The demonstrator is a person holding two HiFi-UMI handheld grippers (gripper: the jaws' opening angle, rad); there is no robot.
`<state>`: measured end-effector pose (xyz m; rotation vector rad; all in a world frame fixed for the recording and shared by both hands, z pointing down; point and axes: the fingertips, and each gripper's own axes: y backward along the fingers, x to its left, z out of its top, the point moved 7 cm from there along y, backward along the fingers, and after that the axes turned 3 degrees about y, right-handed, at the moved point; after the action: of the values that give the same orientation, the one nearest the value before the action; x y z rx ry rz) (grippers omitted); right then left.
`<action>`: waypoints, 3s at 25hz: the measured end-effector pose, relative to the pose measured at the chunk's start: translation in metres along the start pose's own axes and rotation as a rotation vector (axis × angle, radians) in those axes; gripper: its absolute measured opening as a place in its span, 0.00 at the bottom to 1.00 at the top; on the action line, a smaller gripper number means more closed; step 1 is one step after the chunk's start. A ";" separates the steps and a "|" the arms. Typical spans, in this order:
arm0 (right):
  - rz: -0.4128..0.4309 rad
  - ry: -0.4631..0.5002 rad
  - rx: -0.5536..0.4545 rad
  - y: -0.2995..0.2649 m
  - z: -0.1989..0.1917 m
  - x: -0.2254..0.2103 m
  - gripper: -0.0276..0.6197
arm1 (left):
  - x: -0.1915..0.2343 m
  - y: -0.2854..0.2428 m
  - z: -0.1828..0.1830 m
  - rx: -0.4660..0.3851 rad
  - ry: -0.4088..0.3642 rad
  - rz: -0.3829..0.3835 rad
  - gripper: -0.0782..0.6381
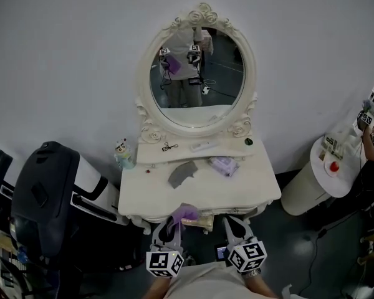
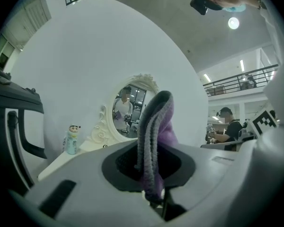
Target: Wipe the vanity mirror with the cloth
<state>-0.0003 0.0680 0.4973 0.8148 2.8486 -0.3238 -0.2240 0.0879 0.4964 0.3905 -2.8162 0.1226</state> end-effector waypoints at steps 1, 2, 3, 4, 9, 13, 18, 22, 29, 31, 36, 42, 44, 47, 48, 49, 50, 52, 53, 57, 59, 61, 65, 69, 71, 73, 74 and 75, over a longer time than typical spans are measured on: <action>-0.003 0.001 0.009 -0.004 0.000 0.000 0.05 | 0.002 -0.005 0.001 0.001 0.003 -0.007 0.18; -0.010 -0.001 0.015 -0.006 0.000 0.000 0.05 | 0.003 -0.009 0.001 0.006 0.007 -0.015 0.18; -0.018 -0.003 0.020 -0.008 0.000 -0.002 0.05 | 0.004 -0.012 -0.001 0.014 0.010 -0.023 0.18; -0.027 -0.006 0.023 -0.010 0.000 -0.003 0.05 | 0.004 -0.015 -0.003 0.023 0.015 -0.031 0.18; -0.048 -0.002 0.035 -0.027 -0.001 -0.016 0.05 | 0.010 -0.035 -0.011 0.055 0.031 -0.040 0.18; -0.051 -0.017 0.052 -0.046 -0.003 -0.033 0.05 | 0.017 -0.058 -0.011 0.062 0.023 -0.026 0.18; -0.027 -0.005 0.051 -0.086 0.016 -0.067 0.05 | 0.016 -0.100 -0.002 0.053 0.018 0.000 0.18; -0.002 -0.006 0.035 -0.123 0.035 -0.097 0.05 | 0.019 -0.142 0.006 0.050 0.010 0.031 0.18; 0.025 0.000 0.025 -0.189 0.068 -0.168 0.05 | 0.013 -0.237 0.033 0.006 -0.033 0.077 0.18; 0.030 0.005 0.021 -0.201 0.077 -0.188 0.05 | 0.007 -0.266 0.044 -0.010 -0.047 0.087 0.18; 0.054 0.063 0.011 -0.218 0.091 -0.231 0.05 | -0.007 -0.333 0.078 -0.050 -0.058 0.065 0.18; 0.075 0.100 0.003 -0.234 0.113 -0.263 0.05 | -0.012 -0.394 0.133 -0.032 -0.037 0.028 0.18; 0.085 0.097 0.003 -0.239 0.119 -0.266 0.05 | -0.013 -0.408 0.154 -0.034 -0.017 0.009 0.18; 0.130 0.090 0.033 -0.247 0.125 -0.265 0.05 | -0.018 -0.425 0.190 -0.051 -0.007 -0.022 0.18; 0.133 0.088 0.035 -0.249 0.129 -0.265 0.05 | -0.020 -0.432 0.204 -0.059 -0.010 -0.036 0.18; 0.130 0.089 0.032 -0.252 0.134 -0.264 0.05 | -0.022 -0.439 0.219 -0.070 -0.009 -0.052 0.18; 0.126 0.091 0.027 -0.255 0.139 -0.264 0.05 | -0.025 -0.446 0.234 -0.084 -0.002 -0.073 0.18; 0.125 0.087 0.008 -0.258 0.151 -0.261 0.05 | -0.030 -0.461 0.266 -0.115 0.013 -0.121 0.18; 0.128 0.083 -0.006 -0.258 0.158 -0.259 0.05 | -0.034 -0.468 0.282 -0.130 0.013 -0.141 0.18; 0.120 0.119 -0.057 -0.258 0.187 -0.259 0.05 | -0.049 -0.497 0.332 -0.170 -0.021 -0.183 0.18; 0.101 0.142 -0.065 -0.257 0.195 -0.261 0.05 | -0.058 -0.511 0.343 -0.165 -0.018 -0.210 0.18; 0.090 0.152 -0.074 -0.253 0.200 -0.261 0.05 | -0.067 -0.524 0.346 -0.150 0.000 -0.239 0.18; 0.069 0.145 -0.083 -0.247 0.203 -0.266 0.05 | -0.082 -0.550 0.346 -0.126 -0.001 -0.267 0.18; 0.049 0.118 -0.084 -0.245 0.201 -0.272 0.05 | -0.085 -0.567 0.346 -0.107 -0.013 -0.258 0.18; 0.047 0.114 -0.081 -0.244 0.198 -0.272 0.05 | -0.084 -0.570 0.348 -0.100 -0.037 -0.248 0.18; 0.051 0.114 -0.077 -0.243 0.195 -0.271 0.05 | -0.082 -0.570 0.352 -0.094 -0.056 -0.241 0.18; 0.054 0.113 -0.076 -0.243 0.194 -0.271 0.05 | -0.079 -0.570 0.354 -0.092 -0.064 -0.237 0.18; 0.057 0.112 -0.076 -0.244 0.193 -0.270 0.05 | -0.076 -0.569 0.358 -0.091 -0.074 -0.231 0.18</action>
<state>0.1139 -0.3176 0.4086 0.9251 2.9125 -0.1664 -0.0946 -0.4829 0.1572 0.7074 -2.8099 -0.0705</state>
